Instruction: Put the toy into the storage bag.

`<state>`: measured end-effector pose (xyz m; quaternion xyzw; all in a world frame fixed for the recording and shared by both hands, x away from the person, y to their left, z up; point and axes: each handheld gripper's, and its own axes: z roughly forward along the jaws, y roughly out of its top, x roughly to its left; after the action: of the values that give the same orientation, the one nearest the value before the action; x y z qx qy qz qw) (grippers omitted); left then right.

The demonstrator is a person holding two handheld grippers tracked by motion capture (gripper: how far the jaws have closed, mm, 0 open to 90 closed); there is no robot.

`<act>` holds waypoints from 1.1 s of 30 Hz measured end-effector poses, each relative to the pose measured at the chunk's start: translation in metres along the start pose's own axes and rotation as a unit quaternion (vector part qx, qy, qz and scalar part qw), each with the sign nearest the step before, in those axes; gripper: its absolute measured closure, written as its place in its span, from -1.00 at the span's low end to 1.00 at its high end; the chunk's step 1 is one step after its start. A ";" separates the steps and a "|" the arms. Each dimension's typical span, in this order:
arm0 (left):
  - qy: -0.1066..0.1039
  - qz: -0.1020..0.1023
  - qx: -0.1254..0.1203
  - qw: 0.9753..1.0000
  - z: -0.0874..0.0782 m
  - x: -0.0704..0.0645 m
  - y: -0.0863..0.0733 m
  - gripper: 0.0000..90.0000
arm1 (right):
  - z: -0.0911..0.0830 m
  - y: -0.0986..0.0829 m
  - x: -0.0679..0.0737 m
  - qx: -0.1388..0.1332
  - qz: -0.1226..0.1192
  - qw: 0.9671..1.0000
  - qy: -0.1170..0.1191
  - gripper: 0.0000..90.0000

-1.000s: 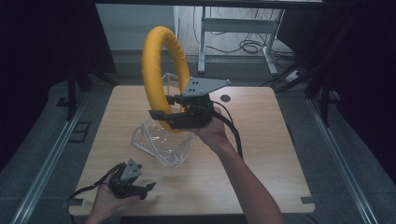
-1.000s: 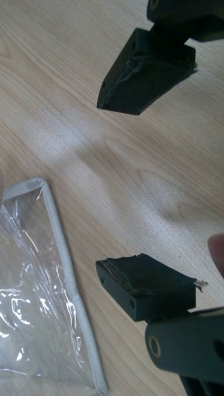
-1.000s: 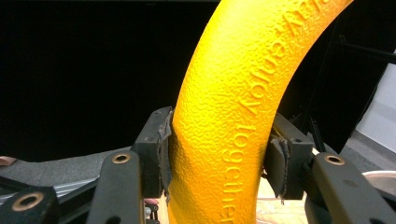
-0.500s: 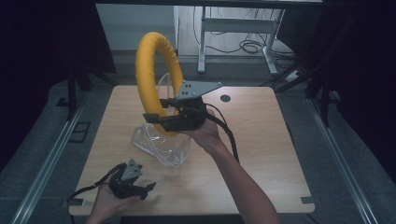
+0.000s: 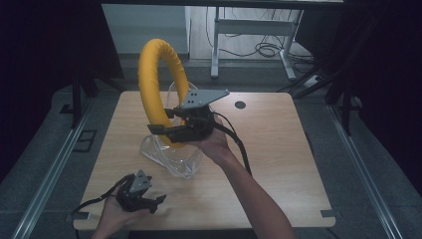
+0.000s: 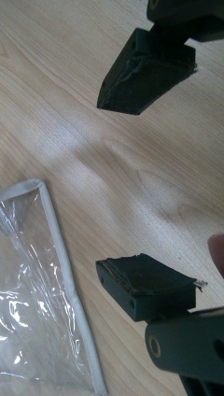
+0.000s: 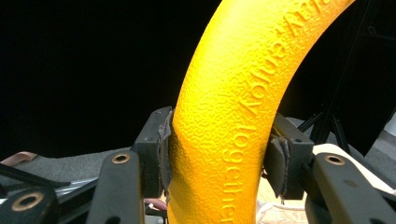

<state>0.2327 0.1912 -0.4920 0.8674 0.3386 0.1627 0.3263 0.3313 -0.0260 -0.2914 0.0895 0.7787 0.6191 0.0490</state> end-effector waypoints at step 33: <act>0.005 0.007 0.006 1.000 0.001 0.000 0.000 -0.56 | 0.016 -0.045 -0.015 0.019 0.041 0.999 0.017 0.08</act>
<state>0.2333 0.1910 -0.4930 0.8710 0.3350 0.1670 0.3183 0.3455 -0.0234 -0.3395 0.1114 0.7869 0.6069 0.0086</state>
